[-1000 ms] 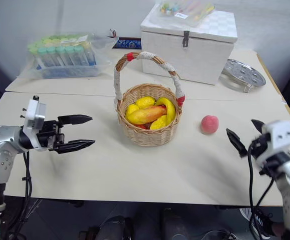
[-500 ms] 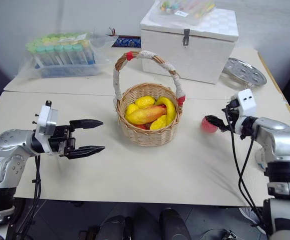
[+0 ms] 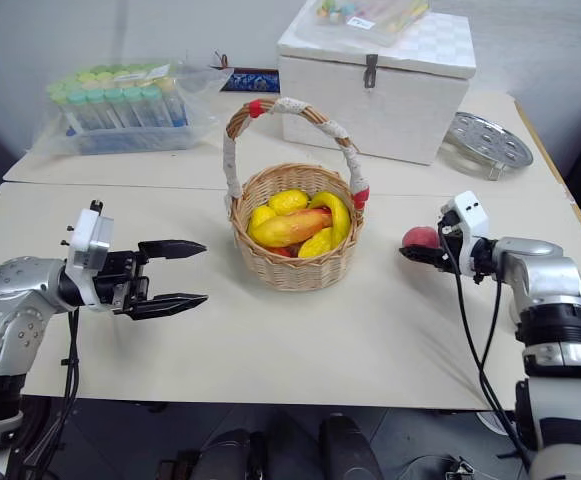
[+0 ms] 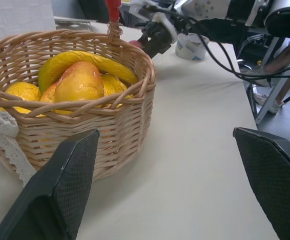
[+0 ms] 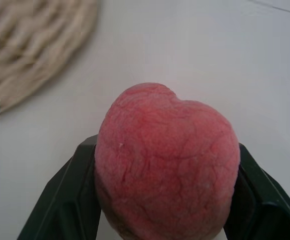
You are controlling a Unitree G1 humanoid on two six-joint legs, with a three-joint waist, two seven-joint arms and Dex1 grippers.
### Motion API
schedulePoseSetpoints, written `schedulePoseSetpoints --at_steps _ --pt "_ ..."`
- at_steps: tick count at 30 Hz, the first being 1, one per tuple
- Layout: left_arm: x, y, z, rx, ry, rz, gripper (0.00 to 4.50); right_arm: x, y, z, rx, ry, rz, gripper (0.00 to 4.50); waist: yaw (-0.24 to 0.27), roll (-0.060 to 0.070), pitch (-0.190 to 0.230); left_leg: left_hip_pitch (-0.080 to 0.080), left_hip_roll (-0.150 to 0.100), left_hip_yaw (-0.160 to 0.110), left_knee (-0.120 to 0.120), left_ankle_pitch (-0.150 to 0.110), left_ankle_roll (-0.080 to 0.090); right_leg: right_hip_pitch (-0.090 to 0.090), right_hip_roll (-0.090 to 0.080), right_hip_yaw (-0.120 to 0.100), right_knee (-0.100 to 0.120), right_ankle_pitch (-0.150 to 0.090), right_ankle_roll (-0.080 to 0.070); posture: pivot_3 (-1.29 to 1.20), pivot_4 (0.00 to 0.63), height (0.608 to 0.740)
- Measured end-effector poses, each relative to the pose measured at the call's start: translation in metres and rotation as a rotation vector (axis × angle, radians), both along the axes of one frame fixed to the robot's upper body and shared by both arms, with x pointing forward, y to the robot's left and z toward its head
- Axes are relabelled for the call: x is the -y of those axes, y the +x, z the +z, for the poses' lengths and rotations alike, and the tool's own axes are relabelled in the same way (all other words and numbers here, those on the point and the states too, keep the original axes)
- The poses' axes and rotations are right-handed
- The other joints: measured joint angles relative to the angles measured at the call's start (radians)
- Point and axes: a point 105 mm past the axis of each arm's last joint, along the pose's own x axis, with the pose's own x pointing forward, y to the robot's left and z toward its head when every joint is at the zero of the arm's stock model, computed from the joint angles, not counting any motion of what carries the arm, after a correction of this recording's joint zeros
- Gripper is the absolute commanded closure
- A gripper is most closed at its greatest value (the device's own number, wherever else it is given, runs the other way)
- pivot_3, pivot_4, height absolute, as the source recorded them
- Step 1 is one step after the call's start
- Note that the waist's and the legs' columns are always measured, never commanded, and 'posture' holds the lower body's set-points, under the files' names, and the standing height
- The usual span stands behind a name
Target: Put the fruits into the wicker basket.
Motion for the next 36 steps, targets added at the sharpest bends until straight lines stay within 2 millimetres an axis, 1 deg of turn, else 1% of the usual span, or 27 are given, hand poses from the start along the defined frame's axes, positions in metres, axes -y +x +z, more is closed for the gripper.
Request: schedulePoseSetpoints --at_steps 3,5,6,7,9,11,12,15,18,20,23,24,26,29,31,32,34,36 --pt "0.001 -0.002 0.002 0.009 -0.016 0.001 0.0 -0.027 -0.036 0.023 -0.019 0.048 0.233 2.01 0.002 0.001 0.001 0.0 0.0 -0.001 0.0 0.0 0.0 0.0 0.0 0.0 0.001 0.0 0.0 0.0 0.15 0.74" --pt "0.0 -0.001 0.005 0.018 -0.032 0.011 0.0 -0.051 -0.059 0.046 -0.013 0.083 0.382 2.01 -0.001 0.001 0.001 0.001 0.001 -0.001 0.0 0.0 0.0 0.001 0.0 0.0 0.001 0.0 0.0 0.0 0.15 0.74" --pt "0.0 0.0 0.007 0.022 -0.046 0.013 0.0 -0.062 -0.07 0.056 -0.002 0.073 0.45 2.01 -0.001 0.001 0.001 0.001 0.001 -0.002 0.0 0.0 -0.001 0.001 0.0 -0.001 0.001 0.0 0.0 0.0 0.15 0.74" --pt "-0.001 0.001 0.008 0.022 -0.057 0.021 0.0 -0.075 -0.076 0.064 0.022 0.067 0.493 2.01 -0.001 0.001 0.001 0.002 0.001 -0.003 0.0 0.0 -0.001 0.001 0.0 -0.001 0.001 0.0 0.0 0.0 0.15 0.74" --pt "-0.001 0.003 0.014 0.031 -0.076 0.026 0.0 -0.108 -0.078 0.085 0.123 0.088 0.564 2.01 -0.011 0.0 0.0 0.001 0.001 -0.003 0.001 0.001 -0.001 0.001 0.0 -0.001 0.002 0.0 0.0 0.0 0.15 0.74" --pt "0.0 0.007 0.024 0.059 -0.091 0.026 0.0 -0.143 -0.082 0.1 0.217 0.107 0.616 2.01 -0.015 0.0 0.0 0.001 0.001 -0.004 0.0 0.002 -0.002 0.001 0.0 -0.002 0.003 0.0 0.0 0.0 0.15 0.74" --pt "-0.002 0.008 0.025 0.063 -0.095 0.034 0.0 -0.152 -0.079 0.104 0.241 0.134 0.6 2.01 -0.017 0.0 0.0 0.001 0.0 -0.004 0.0 0.002 -0.002 0.001 0.0 -0.002 0.003 0.0 0.0 0.0 0.15 0.74" --pt "-0.004 0.011 0.025 0.06 -0.114 0.058 0.0 -0.17 -0.058 0.106 0.278 0.194 0.473 2.01 -0.017 0.0 0.0 -0.002 0.0 -0.004 0.0 0.001 -0.001 -0.001 -0.001 -0.003 0.002 0.0 0.0 0.0 0.15 0.74" --pt "-0.002 0.012 0.024 0.055 -0.133 0.062 0.0 -0.178 -0.041 0.096 0.287 0.162 0.361 2.01 -0.017 0.0 0.0 -0.004 -0.001 -0.004 0.0 0.001 0.0 -0.002 -0.002 -0.004 0.002 0.0 0.0 0.0 0.15 0.74" --pt "-0.003 0.012 0.022 0.049 -0.133 0.067 0.0 -0.176 -0.036 0.09 0.289 0.133 0.322 1.27 -0.019 0.0 0.0 -0.004 -0.001 -0.005 0.0 0.001 0.0 -0.002 -0.002 -0.004 0.003 0.0 0.0 0.0 0.15 0.74" --pt "-0.004 0.009 0.015 0.011 -0.129 0.066 0.0 -0.177 -0.034 0.081 0.308 0.099 0.314 0.2 -0.024 0.0 0.0 -0.004 0.0 -0.005 0.0 0.001 0.0 -0.003 -0.002 -0.004 0.002 0.0 0.0 0.0 0.15 0.74" --pt "-0.004 0.009 0.014 -0.002 -0.128 0.067 0.0 -0.176 -0.034 0.08 0.314 0.095 0.31 0.04 -0.025 0.0 0.0 -0.004 0.0 -0.005 0.0 0.001 0.0 -0.003 -0.002 -0.004 0.002 0.0 0.0 0.0 0.15 0.74" --pt "-0.005 0.008 0.012 -0.015 -0.125 0.066 0.0 -0.174 -0.034 0.079 0.323 0.094 0.304 0.04 -0.026 0.0 0.0 -0.004 0.0 -0.005 0.0 0.001 -0.001 -0.003 -0.001 -0.004 0.002 0.0 0.0 0.0 0.15 0.74" --pt "-0.005 0.007 0.012 -0.018 -0.124 0.066 0.0 -0.168 -0.041 0.083 0.368 0.077 0.329 0.04 -0.024 0.0 0.0 -0.004 0.0 -0.005 0.0 0.001 -0.001 -0.003 -0.001 -0.004 0.002 0.0 0.0 0.0 0.15 0.74" --pt "-0.005 0.007 0.011 -0.019 -0.124 0.071 0.0 -0.161 -0.052 0.084 0.397 0.069 0.384 0.04 -0.021 0.0 0.0 -0.004 0.0 -0.005 0.0 0.001 -0.001 -0.002 -0.001 -0.004 0.001 0.0 0.0 0.0 0.15 0.74" --pt "-0.006 0.006 0.01 -0.021 -0.124 0.076 0.0 -0.157 -0.061 0.086 0.404 0.076 0.424 0.04 -0.019 0.0 0.0 -0.004 0.0 -0.005 0.0 0.001 -0.001 -0.002 -0.001 -0.004 0.001 0.0 0.0 0.0 0.15 0.74" --pt "-0.006 0.003 0.01 -0.022 -0.121 0.073 0.0 -0.149 -0.075 0.092 0.402 0.114 0.473 0.04 -0.019 0.0 0.0 -0.004 0.0 -0.005 0.0 0.001 -0.001 -0.002 -0.001 -0.004 0.001 0.0 0.0 0.0 0.15 0.74" --pt "-0.007 0.001 0.011 -0.019 -0.119 0.071 0.0 -0.135 -0.088 0.093 0.368 0.136 0.5 0.04 -0.018 0.0 0.0 -0.003 0.0 -0.006 0.0 0.001 0.0 -0.001 -0.001 -0.004 0.0 0.0 0.0 0.0 0.15 0.74"
